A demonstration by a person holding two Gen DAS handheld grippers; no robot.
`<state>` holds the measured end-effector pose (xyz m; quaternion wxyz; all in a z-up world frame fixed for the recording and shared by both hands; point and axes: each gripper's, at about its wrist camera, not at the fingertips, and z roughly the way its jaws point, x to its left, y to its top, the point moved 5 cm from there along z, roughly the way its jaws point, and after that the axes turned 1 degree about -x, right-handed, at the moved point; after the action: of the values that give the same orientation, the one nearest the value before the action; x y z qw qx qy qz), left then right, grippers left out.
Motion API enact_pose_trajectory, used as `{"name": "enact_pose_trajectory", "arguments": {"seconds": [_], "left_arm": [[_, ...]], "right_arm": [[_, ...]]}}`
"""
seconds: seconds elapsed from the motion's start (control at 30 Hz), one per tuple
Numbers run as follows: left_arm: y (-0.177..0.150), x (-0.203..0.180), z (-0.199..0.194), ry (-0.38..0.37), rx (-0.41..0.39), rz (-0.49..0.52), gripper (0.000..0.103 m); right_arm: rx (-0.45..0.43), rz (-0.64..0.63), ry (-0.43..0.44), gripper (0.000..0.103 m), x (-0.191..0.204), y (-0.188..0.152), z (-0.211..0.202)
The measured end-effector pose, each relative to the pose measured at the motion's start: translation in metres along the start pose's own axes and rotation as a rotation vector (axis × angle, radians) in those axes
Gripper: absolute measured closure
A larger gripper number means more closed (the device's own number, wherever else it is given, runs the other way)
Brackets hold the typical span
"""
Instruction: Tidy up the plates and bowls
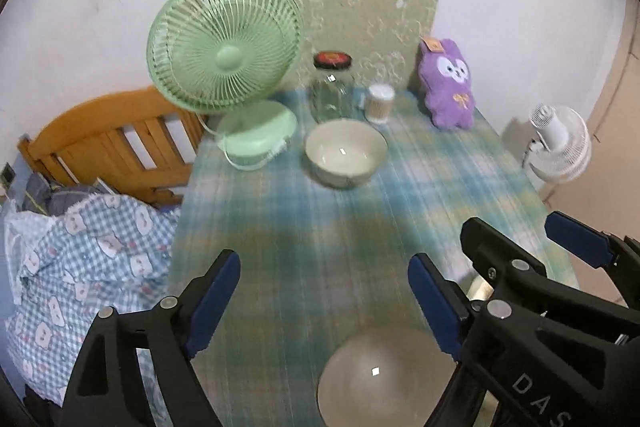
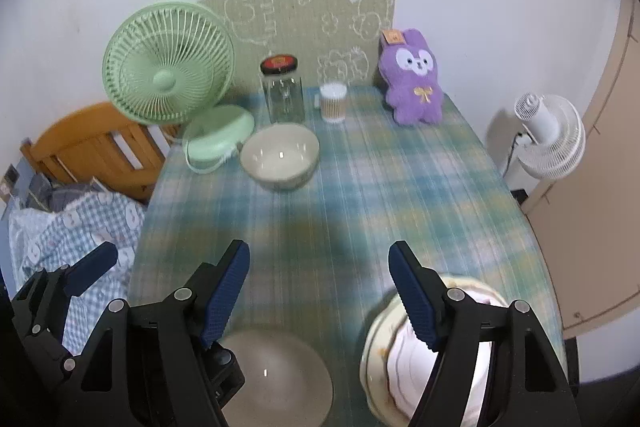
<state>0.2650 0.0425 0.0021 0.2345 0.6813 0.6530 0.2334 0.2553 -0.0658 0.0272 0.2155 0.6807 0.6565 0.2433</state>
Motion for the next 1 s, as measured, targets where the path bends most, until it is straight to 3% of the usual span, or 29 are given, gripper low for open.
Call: {"name": "enact_pose_trajectory", "arguments": {"seconds": [0.43, 0.77, 0.87, 1.0], "left_arm": [[0.055, -0.012, 0.059, 0.061, -0.017, -0.055, 0.017], [0.078, -0.011, 0.126, 0.097, 0.007, -0.110, 0.027], [0.084, -0.010, 0.142, 0.145, -0.007, -0.106, 0.029], [0.091, -0.007, 0.169, 0.137, 0.019, -0.133, 0.038]], "right_arm": [[-0.012, -0.049, 0.068, 0.028, -0.016, 0.066, 0.074], [-0.001, -0.084, 0.114, 0.028, -0.014, 0.097, 0.148], [-0.008, -0.084, 0.111, 0.028, -0.013, 0.103, 0.167], [0.007, -0.057, 0.125, 0.037, -0.014, 0.113, 0.200]]}}
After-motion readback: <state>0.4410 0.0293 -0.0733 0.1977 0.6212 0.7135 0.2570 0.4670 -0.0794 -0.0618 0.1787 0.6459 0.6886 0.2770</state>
